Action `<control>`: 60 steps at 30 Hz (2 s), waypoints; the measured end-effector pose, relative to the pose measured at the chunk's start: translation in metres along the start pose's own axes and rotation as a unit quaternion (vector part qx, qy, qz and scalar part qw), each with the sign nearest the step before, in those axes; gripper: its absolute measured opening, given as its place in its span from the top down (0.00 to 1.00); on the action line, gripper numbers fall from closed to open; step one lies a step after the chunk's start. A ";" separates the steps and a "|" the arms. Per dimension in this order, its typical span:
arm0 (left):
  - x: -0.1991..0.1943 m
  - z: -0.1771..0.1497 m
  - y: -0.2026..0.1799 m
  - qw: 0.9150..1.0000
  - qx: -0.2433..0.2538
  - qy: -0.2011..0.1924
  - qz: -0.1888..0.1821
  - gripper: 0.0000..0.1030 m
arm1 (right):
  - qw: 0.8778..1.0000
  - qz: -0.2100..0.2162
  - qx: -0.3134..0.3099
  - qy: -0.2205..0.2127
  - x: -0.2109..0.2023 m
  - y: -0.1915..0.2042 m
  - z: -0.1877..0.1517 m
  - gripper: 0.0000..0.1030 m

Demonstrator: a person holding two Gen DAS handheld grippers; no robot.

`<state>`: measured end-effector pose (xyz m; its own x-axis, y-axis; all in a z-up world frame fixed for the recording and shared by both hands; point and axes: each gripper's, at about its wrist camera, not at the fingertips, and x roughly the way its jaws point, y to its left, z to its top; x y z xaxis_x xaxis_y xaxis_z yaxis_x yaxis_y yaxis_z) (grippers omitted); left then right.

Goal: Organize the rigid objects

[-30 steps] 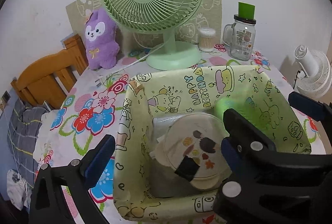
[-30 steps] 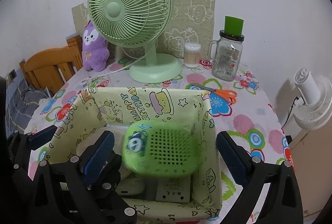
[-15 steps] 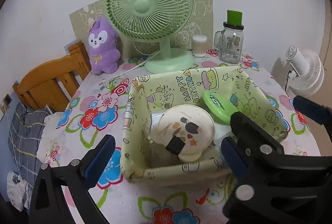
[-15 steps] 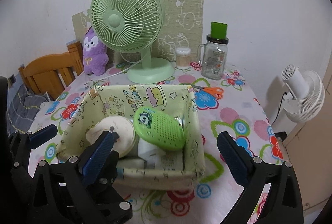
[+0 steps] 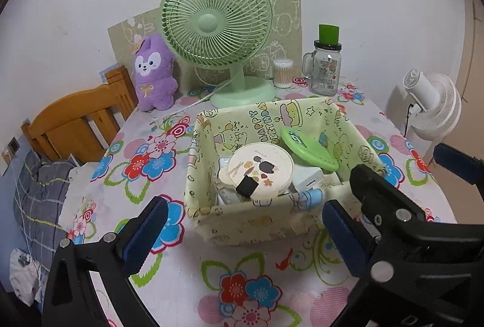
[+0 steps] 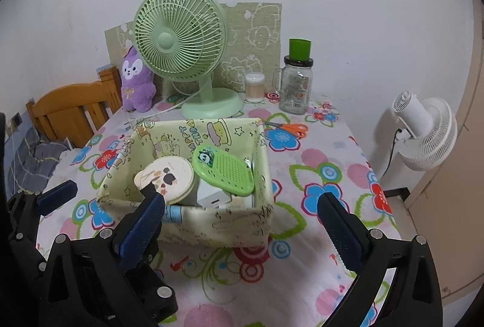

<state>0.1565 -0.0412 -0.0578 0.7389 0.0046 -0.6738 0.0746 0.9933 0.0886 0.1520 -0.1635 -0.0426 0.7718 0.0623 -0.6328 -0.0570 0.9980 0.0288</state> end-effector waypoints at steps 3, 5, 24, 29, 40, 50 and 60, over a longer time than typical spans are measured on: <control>-0.011 -0.003 0.000 1.000 -0.002 -0.006 0.000 0.00 | 1.000 0.002 0.006 0.000 -0.009 -0.003 -0.002 0.01; -0.018 -0.004 0.001 1.000 -0.002 -0.012 0.001 0.00 | 1.000 -0.001 0.007 -0.005 -0.018 -0.004 -0.005 0.01; -0.095 -0.032 0.014 0.998 -0.030 -0.044 0.029 0.00 | 0.997 -0.039 0.001 -0.059 -0.107 -0.010 -0.027 0.01; -0.114 -0.040 0.018 0.998 -0.043 -0.052 0.020 0.00 | 0.997 -0.038 0.002 -0.070 -0.125 -0.010 -0.033 0.01; -0.146 -0.049 0.019 0.995 -0.039 -0.087 0.016 0.00 | 0.994 -0.039 0.010 -0.100 -0.159 -0.016 -0.043 0.00; -0.150 -0.049 0.021 0.995 -0.045 -0.092 0.013 0.00 | 0.993 -0.045 0.012 -0.106 -0.167 -0.019 -0.047 0.00; -0.150 -0.036 0.025 0.994 -0.057 -0.088 0.009 0.00 | 0.995 -0.048 0.007 -0.089 -0.156 -0.018 -0.040 0.00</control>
<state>0.0236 -0.0129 0.0193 0.8458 0.0115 -0.5334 -0.0085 0.9999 0.0080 0.0073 -0.1920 0.0252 0.8737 -0.0327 -0.4854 0.0303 0.9995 -0.0128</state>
